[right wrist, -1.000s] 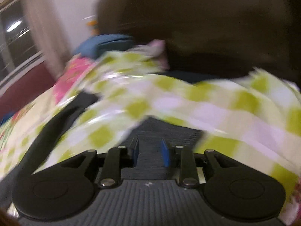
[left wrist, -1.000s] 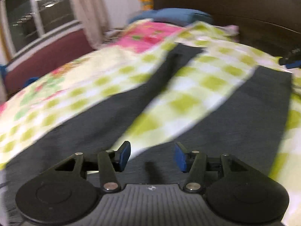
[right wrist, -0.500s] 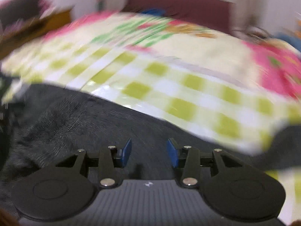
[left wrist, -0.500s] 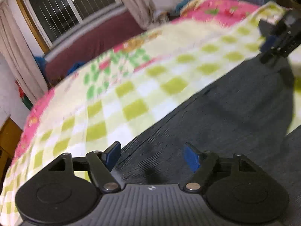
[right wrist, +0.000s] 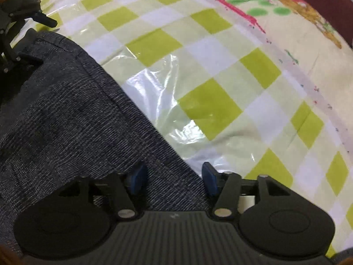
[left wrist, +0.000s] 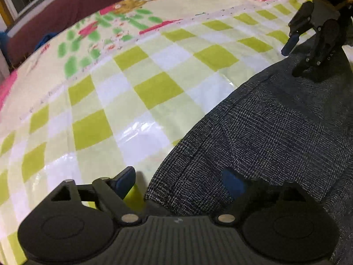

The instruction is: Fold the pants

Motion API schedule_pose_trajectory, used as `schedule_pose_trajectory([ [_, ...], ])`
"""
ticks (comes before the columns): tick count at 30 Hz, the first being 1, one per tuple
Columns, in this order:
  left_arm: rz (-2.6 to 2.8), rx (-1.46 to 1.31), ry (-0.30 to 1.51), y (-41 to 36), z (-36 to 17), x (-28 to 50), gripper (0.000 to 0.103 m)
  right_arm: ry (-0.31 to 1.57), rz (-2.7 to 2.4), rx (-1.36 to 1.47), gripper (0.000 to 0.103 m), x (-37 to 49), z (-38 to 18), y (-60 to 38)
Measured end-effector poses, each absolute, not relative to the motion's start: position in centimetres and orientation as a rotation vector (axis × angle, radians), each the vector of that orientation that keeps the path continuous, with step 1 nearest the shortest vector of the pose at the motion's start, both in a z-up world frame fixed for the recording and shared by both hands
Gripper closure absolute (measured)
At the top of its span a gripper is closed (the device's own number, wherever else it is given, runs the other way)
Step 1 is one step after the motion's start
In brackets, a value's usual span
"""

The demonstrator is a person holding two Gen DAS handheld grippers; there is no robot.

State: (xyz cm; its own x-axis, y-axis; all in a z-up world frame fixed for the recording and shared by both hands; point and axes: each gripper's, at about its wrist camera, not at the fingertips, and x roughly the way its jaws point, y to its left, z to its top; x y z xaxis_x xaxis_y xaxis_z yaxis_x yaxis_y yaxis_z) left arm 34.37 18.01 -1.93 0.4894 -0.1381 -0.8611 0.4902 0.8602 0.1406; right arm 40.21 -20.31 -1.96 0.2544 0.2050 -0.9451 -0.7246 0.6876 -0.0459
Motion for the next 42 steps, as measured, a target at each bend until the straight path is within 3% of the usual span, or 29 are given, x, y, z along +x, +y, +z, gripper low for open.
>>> schedule_pose_trajectory([
  [3, -0.378, 0.385, 1.000, 17.9, -2.4, 34.3, 0.005, 1.136, 0.672, -0.509, 0.050, 39.8, -2.2, -20.6],
  [5, -0.395, 0.392, 0.990, 17.6, -2.3, 34.1, 0.019, 1.141, 0.663, -0.478, 0.069, 39.5, -2.0, -20.7],
  [7, -0.402, 0.429, 0.968, 17.0, -1.7, 33.5, 0.053, 1.144, 0.632, -0.483, 0.090, 39.2, -1.6, -20.6],
  [8, -0.388, 0.477, 0.956, 16.5, -1.6, 33.3, 0.058, 1.140, 0.616, -0.486, 0.096, 39.0, -1.3, -20.6],
  [9, -0.369, 0.520, 0.947, 16.1, -1.5, 33.1, 0.069, 1.134, 0.603, -0.491, 0.097, 38.9, -0.7, -20.6],
  [11, -0.345, 0.553, 0.937, 15.7, -1.2, 32.7, 0.080, 1.110, 0.589, -0.495, 0.098, 38.1, 0.3, -20.5],
  [12, -0.333, 0.559, 0.927, 15.6, -0.9, 32.5, 0.084, 1.093, 0.587, -0.501, 0.099, 37.6, 0.8, -20.5],
  [19, -0.377, 0.533, 0.876, 15.3, 3.0, 27.2, 0.086, 0.978, 0.601, -0.456, 0.099, 31.8, 5.7, -21.7],
  [25, -0.422, 0.504, 0.848, 14.5, 5.5, 18.5, 0.086, 0.913, 0.667, -0.414, 0.100, 21.5, 9.9, -23.0],
  [29, -0.406, 0.547, 0.824, 12.9, 4.4, 13.2, 0.086, 0.946, 0.697, -0.396, 0.100, 13.3, 8.4, -22.9],
  [33, -0.333, 0.581, 0.711, 11.7, 4.5, 11.5, 0.078, 0.941, 0.647, -0.354, 0.100, 8.7, 6.2, -22.8],
  [35, -0.311, 0.631, 0.638, 11.1, 5.4, 11.0, 0.070, 0.929, 0.639, -0.416, 0.100, 6.4, 5.7, -21.8],
  [37, -0.284, 0.758, 0.529, 10.2, 5.6, 10.0, 0.042, 0.927, 0.636, -0.444, 0.100, 4.7, 5.3, -21.4],
  [39, -0.240, 0.898, 0.401, 9.3, 4.8, 9.2, 0.021, 0.936, 0.648, -0.416, 0.103, 3.9, 5.1, -21.1],
  [40, -0.228, 0.963, 0.357, 8.9, 4.1, 9.2, 0.015, 0.935, 0.646, -0.403, 0.103, 3.5, 4.8, -21.1],
  [42, -0.262, 1.069, 0.332, 8.1, 2.6, 9.7, 0.015, 0.926, 0.633, -0.409, 0.103, 3.2, 4.5, -20.7],
])
